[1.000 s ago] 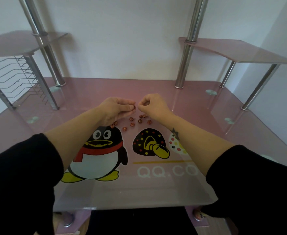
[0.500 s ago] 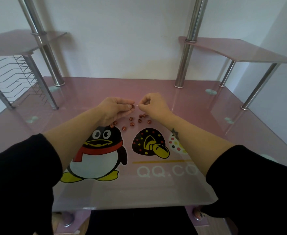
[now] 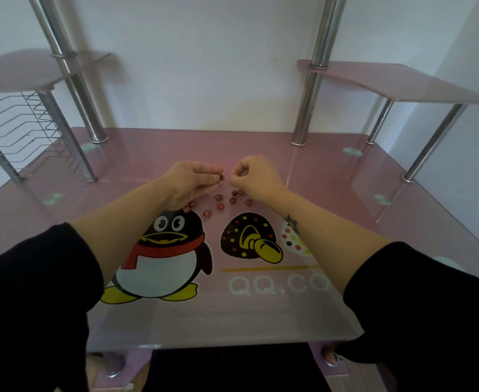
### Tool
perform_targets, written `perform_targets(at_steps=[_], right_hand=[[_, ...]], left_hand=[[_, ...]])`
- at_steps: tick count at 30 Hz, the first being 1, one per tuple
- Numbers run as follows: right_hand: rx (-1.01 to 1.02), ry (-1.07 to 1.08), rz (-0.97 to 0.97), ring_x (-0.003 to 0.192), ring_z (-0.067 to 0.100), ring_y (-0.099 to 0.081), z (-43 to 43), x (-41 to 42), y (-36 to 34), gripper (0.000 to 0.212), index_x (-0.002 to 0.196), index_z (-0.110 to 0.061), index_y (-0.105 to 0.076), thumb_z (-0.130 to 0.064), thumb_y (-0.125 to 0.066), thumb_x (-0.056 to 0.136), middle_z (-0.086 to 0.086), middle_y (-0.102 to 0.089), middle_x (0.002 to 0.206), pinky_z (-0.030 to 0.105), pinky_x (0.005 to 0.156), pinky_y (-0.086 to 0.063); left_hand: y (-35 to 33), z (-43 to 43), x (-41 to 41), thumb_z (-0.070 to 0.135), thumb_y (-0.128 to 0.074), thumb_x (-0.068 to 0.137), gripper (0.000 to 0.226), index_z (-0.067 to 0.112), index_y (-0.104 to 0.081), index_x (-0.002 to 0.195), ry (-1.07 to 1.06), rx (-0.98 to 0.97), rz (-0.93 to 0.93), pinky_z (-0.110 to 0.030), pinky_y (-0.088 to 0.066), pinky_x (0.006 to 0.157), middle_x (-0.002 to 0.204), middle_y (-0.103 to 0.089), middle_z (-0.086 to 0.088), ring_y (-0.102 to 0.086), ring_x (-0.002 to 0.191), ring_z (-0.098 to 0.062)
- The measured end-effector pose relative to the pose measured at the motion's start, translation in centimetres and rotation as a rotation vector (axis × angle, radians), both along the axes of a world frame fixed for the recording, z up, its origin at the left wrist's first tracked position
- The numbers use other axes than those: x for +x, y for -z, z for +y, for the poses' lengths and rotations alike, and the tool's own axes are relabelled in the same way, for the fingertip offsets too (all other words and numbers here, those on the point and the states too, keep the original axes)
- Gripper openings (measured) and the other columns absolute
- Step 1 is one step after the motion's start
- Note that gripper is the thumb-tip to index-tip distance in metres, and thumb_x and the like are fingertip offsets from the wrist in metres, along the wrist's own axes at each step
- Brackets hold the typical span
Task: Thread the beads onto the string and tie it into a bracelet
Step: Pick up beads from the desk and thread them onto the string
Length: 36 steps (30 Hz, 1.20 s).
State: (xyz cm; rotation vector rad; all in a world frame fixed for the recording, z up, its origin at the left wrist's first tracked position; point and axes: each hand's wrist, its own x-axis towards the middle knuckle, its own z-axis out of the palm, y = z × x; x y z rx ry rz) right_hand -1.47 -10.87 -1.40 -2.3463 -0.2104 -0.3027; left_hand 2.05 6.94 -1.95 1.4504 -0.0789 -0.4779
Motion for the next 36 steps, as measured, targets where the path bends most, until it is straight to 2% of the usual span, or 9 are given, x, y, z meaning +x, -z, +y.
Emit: perform_targets(at_steps=[6,13,18,25,36], right_hand=[[0.011,-0.024,-0.015,0.056,0.004,-0.058,0.02,-0.03,0.03,0.013,0.068,-0.022,-0.061,-0.015,-0.067,0.079,-0.011,-0.061,0.062,0.024,0.056,-0.052],[0.043,-0.034,-0.013,0.054,-0.001,-0.057,-0.1,-0.01,0.02,0.009,0.071,-0.018,-0.065,-0.014,-0.067,0.078,-0.011,-0.062,0.062,0.015,0.052,-0.048],[0.059,-0.049,0.0,0.047,-0.007,-0.054,-0.08,0.05,0.2,0.013,0.068,-0.02,-0.063,-0.013,-0.068,0.078,-0.012,-0.06,0.06,0.007,0.045,-0.041],[0.065,-0.062,0.003,0.046,-0.006,-0.054,-0.12,0.14,0.21,0.008,0.071,-0.014,-0.066,-0.012,-0.067,0.078,-0.01,-0.061,0.06,0.012,0.047,-0.046],[0.07,-0.049,-0.004,0.046,-0.006,-0.054,0.0,0.12,0.21,0.009,0.07,-0.009,-0.067,-0.009,-0.067,0.078,-0.012,-0.06,0.058,0.014,0.048,-0.046]], left_hand=[[0.2,-0.1,0.1,-0.01,-0.057,0.087,0.024,0.002,-0.068,0.105,-0.002,-0.029,0.005,-0.021,-0.057,0.074,0.102,-0.072,-0.015,-0.072,0.093,-0.019],[0.1,-0.15,0.01,-0.01,-0.057,0.087,0.023,0.002,-0.068,0.105,-0.01,-0.025,-0.004,-0.022,-0.058,0.075,0.103,-0.071,-0.016,-0.071,0.093,-0.02],[0.07,-0.19,-0.07,-0.01,-0.057,0.088,0.024,0.002,-0.067,0.106,-0.002,-0.006,-0.011,-0.022,-0.058,0.077,0.106,-0.07,-0.016,-0.07,0.098,-0.021],[0.18,-0.12,0.16,-0.01,-0.057,0.087,0.023,0.002,-0.069,0.103,0.005,-0.028,-0.008,-0.021,-0.057,0.074,0.1,-0.073,-0.015,-0.072,0.094,-0.02],[0.23,-0.19,0.01,-0.011,-0.056,0.088,0.024,0.003,-0.069,0.102,0.011,-0.019,-0.017,-0.022,-0.058,0.077,0.104,-0.071,-0.015,-0.07,0.097,-0.02]])
